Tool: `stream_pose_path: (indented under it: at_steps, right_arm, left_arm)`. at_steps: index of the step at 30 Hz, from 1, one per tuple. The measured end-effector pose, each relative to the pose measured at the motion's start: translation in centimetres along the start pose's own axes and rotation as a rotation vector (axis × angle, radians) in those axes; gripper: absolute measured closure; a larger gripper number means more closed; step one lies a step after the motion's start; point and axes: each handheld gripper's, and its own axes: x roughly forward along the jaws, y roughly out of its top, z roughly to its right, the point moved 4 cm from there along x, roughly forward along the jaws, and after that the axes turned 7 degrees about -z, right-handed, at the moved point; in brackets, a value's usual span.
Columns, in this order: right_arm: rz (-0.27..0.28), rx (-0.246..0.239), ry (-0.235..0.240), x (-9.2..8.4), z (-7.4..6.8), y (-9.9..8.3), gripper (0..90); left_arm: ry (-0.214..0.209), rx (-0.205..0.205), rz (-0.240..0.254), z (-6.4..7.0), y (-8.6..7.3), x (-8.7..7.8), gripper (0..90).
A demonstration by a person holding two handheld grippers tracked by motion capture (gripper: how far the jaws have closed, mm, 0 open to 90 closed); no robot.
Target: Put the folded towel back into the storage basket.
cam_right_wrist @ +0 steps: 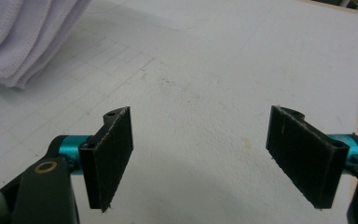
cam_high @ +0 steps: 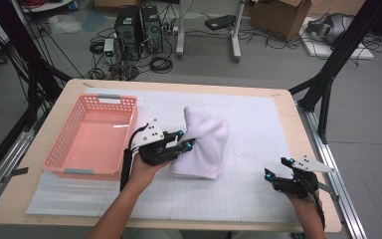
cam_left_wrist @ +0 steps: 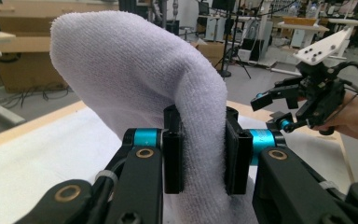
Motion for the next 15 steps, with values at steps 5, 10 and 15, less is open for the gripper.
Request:
stream_pose_path:
  at_steps: [5,10,15]
  right_arm:
    - [0.001,-0.001,0.003,0.0,-0.1,0.1,21.9]
    - [0.004,-0.004,0.003,0.1,-0.1,0.1,21.9]
    - [0.004,-0.003,0.005,0.1,-0.2,0.2,21.9]
  left_arm:
    - [-0.003,0.013,0.019,0.0,0.5,-1.0,73.3]
    - [0.004,-0.007,0.040,-0.4,0.7,-2.1,73.2]
    - [0.029,-0.011,0.068,-1.1,1.5,-3.6,73.2]
